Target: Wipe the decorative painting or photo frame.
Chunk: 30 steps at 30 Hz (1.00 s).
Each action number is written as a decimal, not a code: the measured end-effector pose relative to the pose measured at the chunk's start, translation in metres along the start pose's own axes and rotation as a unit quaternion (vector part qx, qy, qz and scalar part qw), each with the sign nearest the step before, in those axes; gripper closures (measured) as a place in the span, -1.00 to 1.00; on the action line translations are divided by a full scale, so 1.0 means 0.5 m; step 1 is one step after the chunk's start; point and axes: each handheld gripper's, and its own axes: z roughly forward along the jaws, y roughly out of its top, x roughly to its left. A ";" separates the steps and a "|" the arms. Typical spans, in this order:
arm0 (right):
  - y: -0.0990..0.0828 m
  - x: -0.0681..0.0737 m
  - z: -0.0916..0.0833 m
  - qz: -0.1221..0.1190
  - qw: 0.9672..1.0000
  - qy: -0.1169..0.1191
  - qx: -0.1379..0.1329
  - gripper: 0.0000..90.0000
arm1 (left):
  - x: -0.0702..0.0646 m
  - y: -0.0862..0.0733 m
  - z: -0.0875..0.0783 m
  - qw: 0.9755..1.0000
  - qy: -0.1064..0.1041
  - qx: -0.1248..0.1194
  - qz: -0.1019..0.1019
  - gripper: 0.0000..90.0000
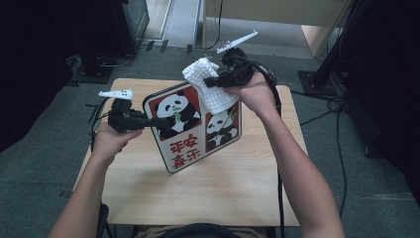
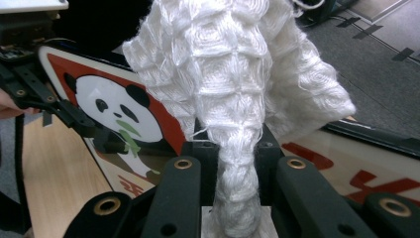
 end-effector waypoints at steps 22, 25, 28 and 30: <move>-0.046 -0.014 0.041 0.005 1.000 0.014 0.010 0.75 | 0.003 0.000 -0.001 1.000 -0.004 0.002 -0.001 0.68; -0.052 -0.014 0.044 0.006 1.000 0.015 0.009 0.75 | 0.003 0.000 -0.001 1.000 -0.004 0.002 -0.001 0.68; -0.059 -0.013 0.047 0.008 1.000 0.017 0.010 0.75 | 0.003 0.000 -0.001 1.000 -0.005 0.001 -0.001 0.68; -0.066 -0.010 0.048 0.000 1.000 0.015 0.006 0.75 | 0.004 0.000 -0.001 1.000 -0.006 0.001 0.000 0.68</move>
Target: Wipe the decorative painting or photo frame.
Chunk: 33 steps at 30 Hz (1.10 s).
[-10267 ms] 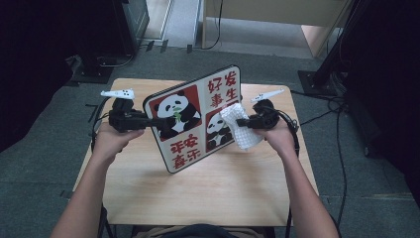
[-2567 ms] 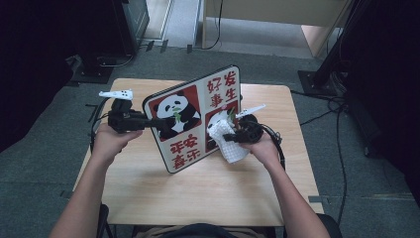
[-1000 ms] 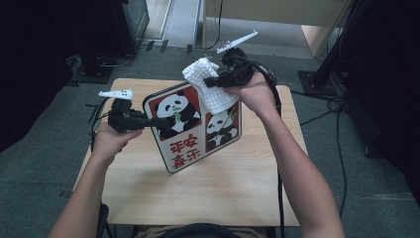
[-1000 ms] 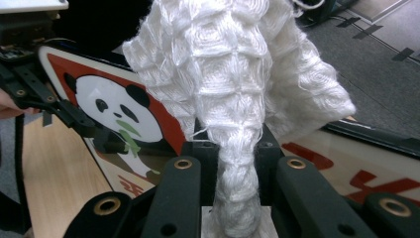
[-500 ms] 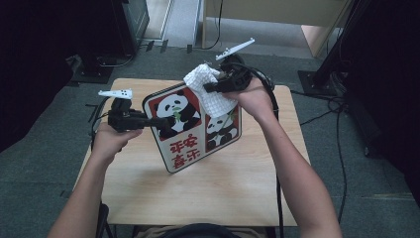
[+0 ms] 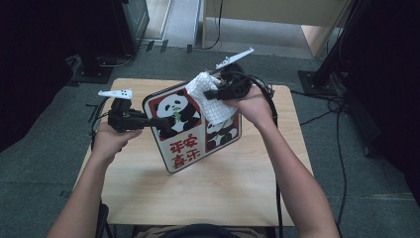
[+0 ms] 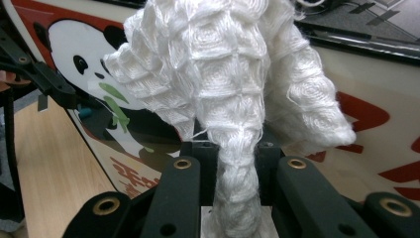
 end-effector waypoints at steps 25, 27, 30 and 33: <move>-0.062 -0.010 0.027 0.016 1.000 0.019 -0.006 0.75 | 0.000 0.000 0.000 1.000 -0.002 -0.001 0.002 0.68; -0.070 -0.011 0.031 0.019 1.000 0.021 -0.008 0.75 | 0.000 0.000 0.000 1.000 -0.002 0.000 0.003 0.68; -0.079 -0.013 0.036 0.022 0.999 0.025 -0.007 0.75 | 0.000 0.000 0.000 1.000 -0.002 0.000 0.003 0.68; -0.087 -0.014 0.041 0.022 0.999 0.026 -0.007 0.75 | 0.000 0.000 0.000 1.000 -0.002 0.000 0.003 0.68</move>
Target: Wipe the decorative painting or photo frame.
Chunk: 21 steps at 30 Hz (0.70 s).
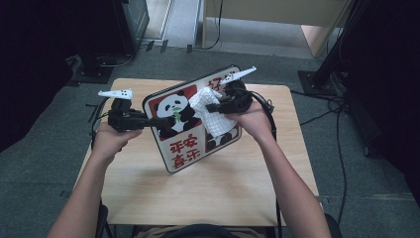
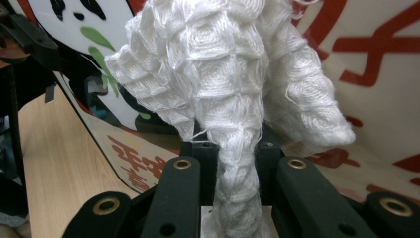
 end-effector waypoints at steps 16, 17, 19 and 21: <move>-0.045 -0.003 0.026 0.005 1.000 0.002 0.013 0.75 | 0.001 0.000 0.000 1.000 -0.002 0.000 0.000 0.67; -0.048 -0.003 0.029 0.005 1.000 0.003 0.014 0.75 | 0.002 0.000 0.000 1.000 -0.002 0.000 -0.001 0.67; -0.054 -0.005 0.032 0.007 1.000 0.005 0.014 0.75 | 0.002 0.000 0.000 1.000 -0.002 0.000 -0.001 0.67; -0.060 -0.006 0.034 0.009 1.000 0.008 0.013 0.75 | 0.002 0.000 0.000 1.000 -0.003 0.000 -0.001 0.67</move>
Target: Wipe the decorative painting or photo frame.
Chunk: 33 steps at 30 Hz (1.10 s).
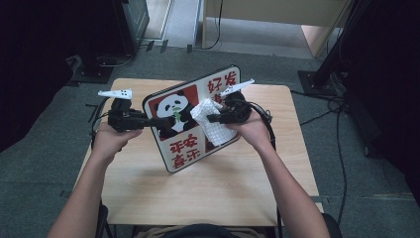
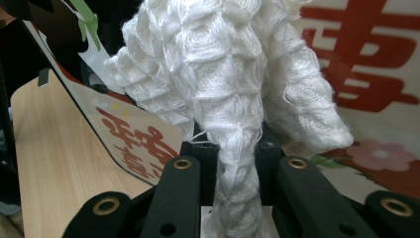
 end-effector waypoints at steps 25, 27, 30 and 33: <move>-0.077 -0.007 0.046 0.004 1.000 0.003 0.014 0.74 | 0.000 0.000 0.000 1.000 0.000 0.000 0.000 0.67; -0.084 -0.008 0.050 0.005 1.000 0.004 0.013 0.74 | 0.000 0.000 0.000 1.000 -0.001 -0.001 0.000 0.67; -0.094 -0.012 0.057 0.009 1.000 0.006 0.021 0.73 | 0.000 0.000 0.000 1.000 -0.001 0.000 0.000 0.67; -0.104 -0.016 0.062 0.012 1.000 0.012 0.024 0.73 | 0.000 0.000 0.000 1.000 -0.001 0.000 0.000 0.67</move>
